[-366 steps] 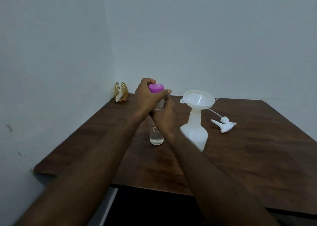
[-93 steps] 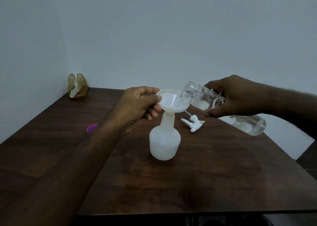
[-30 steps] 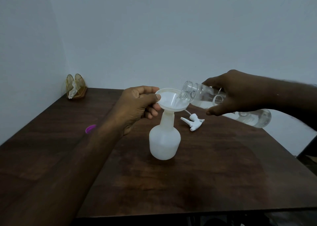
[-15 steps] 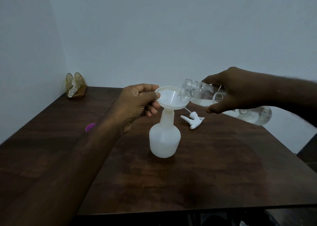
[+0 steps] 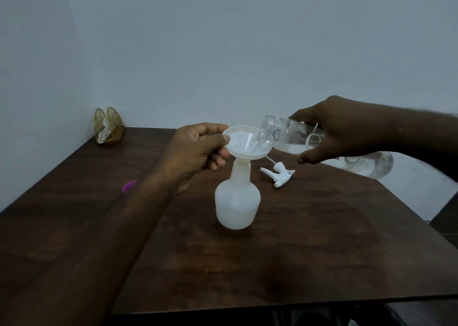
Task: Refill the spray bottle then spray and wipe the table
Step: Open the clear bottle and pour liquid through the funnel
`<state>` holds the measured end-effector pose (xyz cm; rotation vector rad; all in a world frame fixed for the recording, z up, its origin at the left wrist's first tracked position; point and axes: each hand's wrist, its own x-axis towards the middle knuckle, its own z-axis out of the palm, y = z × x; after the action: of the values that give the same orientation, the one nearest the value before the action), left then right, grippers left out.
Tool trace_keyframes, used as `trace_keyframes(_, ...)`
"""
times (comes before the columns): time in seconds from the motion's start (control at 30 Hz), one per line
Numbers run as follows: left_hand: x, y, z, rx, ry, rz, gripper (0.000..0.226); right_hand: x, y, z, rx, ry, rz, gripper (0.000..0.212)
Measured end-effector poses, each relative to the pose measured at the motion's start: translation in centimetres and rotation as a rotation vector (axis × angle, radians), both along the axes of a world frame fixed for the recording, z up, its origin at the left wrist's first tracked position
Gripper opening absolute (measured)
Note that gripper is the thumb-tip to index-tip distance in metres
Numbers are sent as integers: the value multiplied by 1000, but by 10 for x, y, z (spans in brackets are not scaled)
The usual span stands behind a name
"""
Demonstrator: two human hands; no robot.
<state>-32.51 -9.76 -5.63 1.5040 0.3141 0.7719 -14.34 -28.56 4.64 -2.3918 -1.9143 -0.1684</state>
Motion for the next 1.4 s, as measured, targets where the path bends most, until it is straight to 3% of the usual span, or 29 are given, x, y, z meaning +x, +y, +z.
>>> trace_keyframes(1.4, 0, 0, 0, -8, 0, -4, 18, -3, 4, 9, -77, -15, -13, 46)
